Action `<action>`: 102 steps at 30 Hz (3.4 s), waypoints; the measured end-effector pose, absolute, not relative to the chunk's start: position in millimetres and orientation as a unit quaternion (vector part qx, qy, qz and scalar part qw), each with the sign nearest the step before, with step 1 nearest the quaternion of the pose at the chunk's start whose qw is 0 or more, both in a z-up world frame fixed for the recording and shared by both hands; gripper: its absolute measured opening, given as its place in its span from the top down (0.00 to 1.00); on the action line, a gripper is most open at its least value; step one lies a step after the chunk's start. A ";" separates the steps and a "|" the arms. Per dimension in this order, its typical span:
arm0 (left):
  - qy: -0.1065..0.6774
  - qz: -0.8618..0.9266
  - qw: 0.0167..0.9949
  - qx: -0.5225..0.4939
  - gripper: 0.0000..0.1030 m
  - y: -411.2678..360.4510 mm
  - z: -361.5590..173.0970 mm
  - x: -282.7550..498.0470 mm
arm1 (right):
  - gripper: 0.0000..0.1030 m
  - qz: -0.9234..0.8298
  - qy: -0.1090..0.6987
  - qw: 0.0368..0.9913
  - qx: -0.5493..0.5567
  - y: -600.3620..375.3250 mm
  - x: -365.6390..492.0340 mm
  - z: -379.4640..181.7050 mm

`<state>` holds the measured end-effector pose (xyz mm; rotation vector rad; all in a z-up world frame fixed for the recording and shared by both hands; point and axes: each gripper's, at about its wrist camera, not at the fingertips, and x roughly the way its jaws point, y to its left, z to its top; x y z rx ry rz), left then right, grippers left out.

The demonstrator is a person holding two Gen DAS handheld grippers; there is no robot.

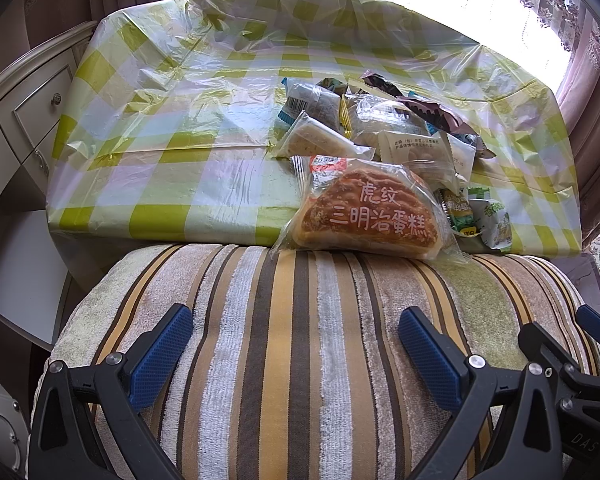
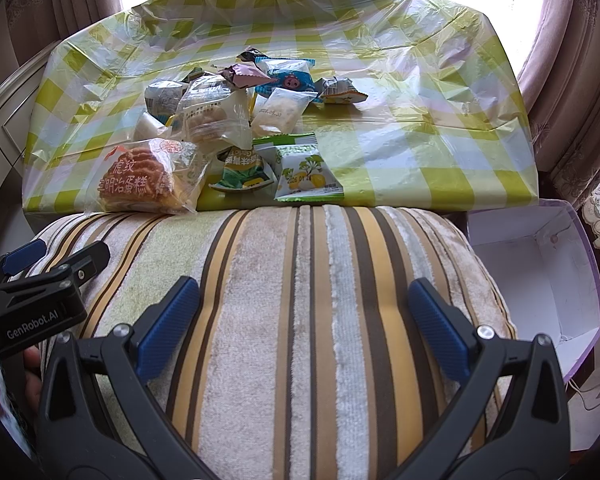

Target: Organize snacks

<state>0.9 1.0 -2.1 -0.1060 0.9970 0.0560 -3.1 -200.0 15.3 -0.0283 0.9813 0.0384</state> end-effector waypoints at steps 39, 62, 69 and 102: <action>0.481 -0.034 0.871 -0.095 0.00 4.6 4.0 28.7 | 0.00 0.047 0.525 0.850 -0.005 -203.1 33.2 13.6; 0.520 -0.086 0.814 -0.246 0.03 2.3 -16.5 110.5 | 0.21 0.085 0.552 0.829 -0.028 -192.6 129.2 -20.0; 0.524 -0.044 0.808 -0.267 0.18 8.7 -22.3 125.9 | 0.38 0.109 0.545 0.832 -0.001 -198.4 128.8 -19.5; 0.458 -0.138 0.860 -0.177 0.57 -72.9 37.0 77.0 | 0.63 0.097 0.480 0.865 0.112 -282.8 73.4 28.5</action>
